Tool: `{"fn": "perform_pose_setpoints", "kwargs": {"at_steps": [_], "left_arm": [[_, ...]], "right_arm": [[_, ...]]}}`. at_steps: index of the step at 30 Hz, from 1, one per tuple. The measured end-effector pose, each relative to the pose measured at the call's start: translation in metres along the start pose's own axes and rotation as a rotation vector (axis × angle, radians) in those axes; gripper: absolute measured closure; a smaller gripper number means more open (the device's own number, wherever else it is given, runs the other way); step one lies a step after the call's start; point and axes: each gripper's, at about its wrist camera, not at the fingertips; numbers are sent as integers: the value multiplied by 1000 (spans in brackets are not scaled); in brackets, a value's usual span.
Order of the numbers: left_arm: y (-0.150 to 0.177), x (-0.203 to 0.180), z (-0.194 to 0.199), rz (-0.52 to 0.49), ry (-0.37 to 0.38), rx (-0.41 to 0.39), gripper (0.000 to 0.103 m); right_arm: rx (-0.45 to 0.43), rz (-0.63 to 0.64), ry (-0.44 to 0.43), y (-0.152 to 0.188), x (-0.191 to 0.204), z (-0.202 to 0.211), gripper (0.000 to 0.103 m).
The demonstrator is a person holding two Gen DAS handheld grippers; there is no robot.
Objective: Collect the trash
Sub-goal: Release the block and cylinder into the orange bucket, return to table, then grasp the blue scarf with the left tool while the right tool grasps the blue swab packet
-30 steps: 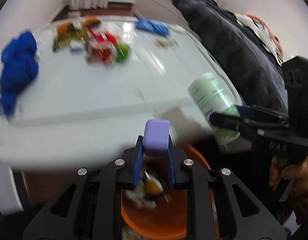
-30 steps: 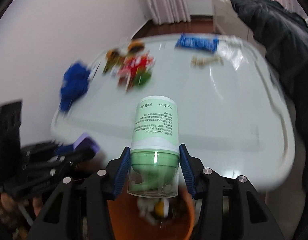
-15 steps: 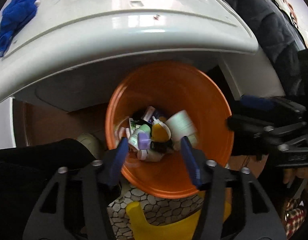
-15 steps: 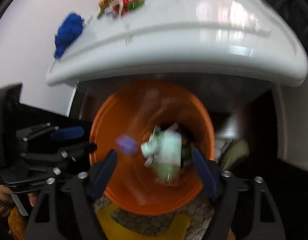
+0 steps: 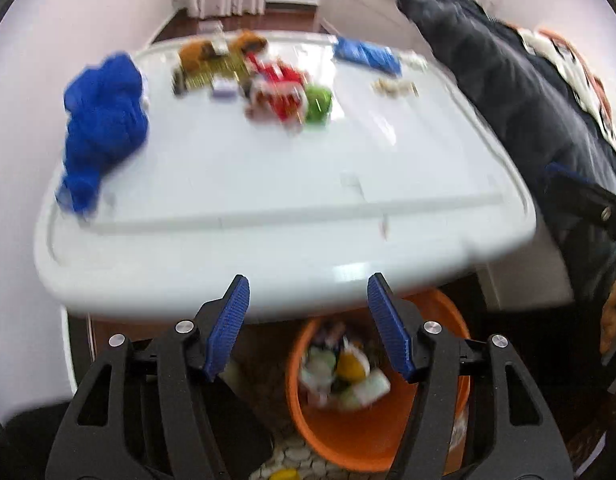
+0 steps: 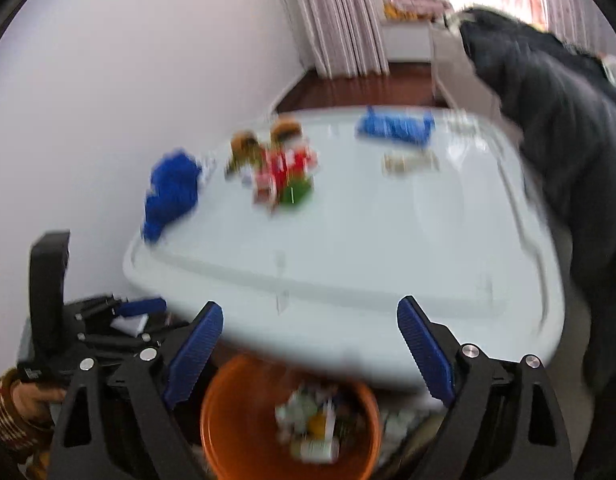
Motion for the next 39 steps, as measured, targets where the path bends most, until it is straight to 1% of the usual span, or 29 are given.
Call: {"fn": "perform_pose_setpoints", "kwargs": {"at_steps": [3,4,5,7,8,9,10,11,12,13,14,16,17,18,19,20,21,22,23,24,26,27,28,31,32,34,36,37,39], "left_arm": [[-30,15,8,9,-53,-55,42],[-39,22,11,18,-73,-66,42],[-51,34,14,42,-122,-78,42],[-73,64,19,103,-217,-98,40],[-81,76,20,128,-253,-106,34],[-89,89,21,154,-300,-112,31],[-97,101,20,175,-347,-114,31],[-106,115,16,191,-394,-111,30],[-111,126,11,201,-426,-99,25],[-117,135,3,216,-452,-77,24],[-122,146,-9,236,-475,-45,23],[-128,162,-29,261,-519,13,23],[-131,168,-39,268,-530,27,23],[-132,170,-43,266,-528,16,23],[-132,171,-46,263,-526,-10,23],[-130,170,-46,266,-524,-52,36],[-128,170,-45,274,-495,-75,58],[-125,166,-46,279,-468,-80,61],[-123,158,-42,268,-433,-102,69],[-122,146,-38,238,-389,-124,72],[-120,122,-30,179,-332,-165,74],[-116,105,-25,145,-285,-193,74],[-113,95,-22,131,-255,-204,74],[-102,54,-21,76,-123,-216,74],[-100,42,-24,50,-82,-210,73],[-103,24,-30,6,-30,-197,73],[-106,9,-32,-34,14,-199,73],[-109,7,-33,-42,23,-199,73],[-106,2,-26,-35,58,-214,73]], "right_arm": [[-76,10,1,-35,1,-1,8],[-97,12,-1,-43,2,-3,8],[-124,10,1,-52,2,-7,8],[-160,4,1,-56,-1,-12,7],[-175,0,2,-53,-3,-16,7],[-175,-7,10,-49,-7,-22,7],[-154,-13,18,-47,-8,-28,7],[-115,-27,14,-46,-11,-36,7],[-99,-39,-6,-47,-12,-39,7],[-95,-55,-38,-46,-14,-41,7],[-96,-64,-45,-46,-16,-40,7],[-98,-52,-30,-46,-17,-37,7],[-110,-45,-12,-46,-18,-36,7],[-117,-38,-2,-46,-18,-34,7],[-118,-28,13,-45,-18,-35,7],[-117,-20,27,-44,-18,-36,7],[-115,-18,34,-43,-19,-36,7],[-110,-19,38,-43,-20,-38,7],[-103,-24,40,-42,-22,-39,7],[-89,-35,38,-42,-24,-43,7],[-71,-62,36,-42,-30,-48,7],[-64,-81,36,-42,-34,-52,7],[-58,-90,42,-42,-36,-55,7],[-50,-96,91,-47,-45,-72,7],[-29,-83,116,-51,-48,-82,7],[4,-55,148,-59,-51,-100,7],[-5,10,174,-77,-50,-122,7],[-10,45,192,-85,-49,-131,7],[-24,154,219,-107,-41,-158,7]]}}
Point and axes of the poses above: each gripper's, at about its wrist camera, not at the fingertips, and z roughly against the way its jaws point, x to its left, y to its underside, and after that the axes turned 12 degrees about y, right-handed
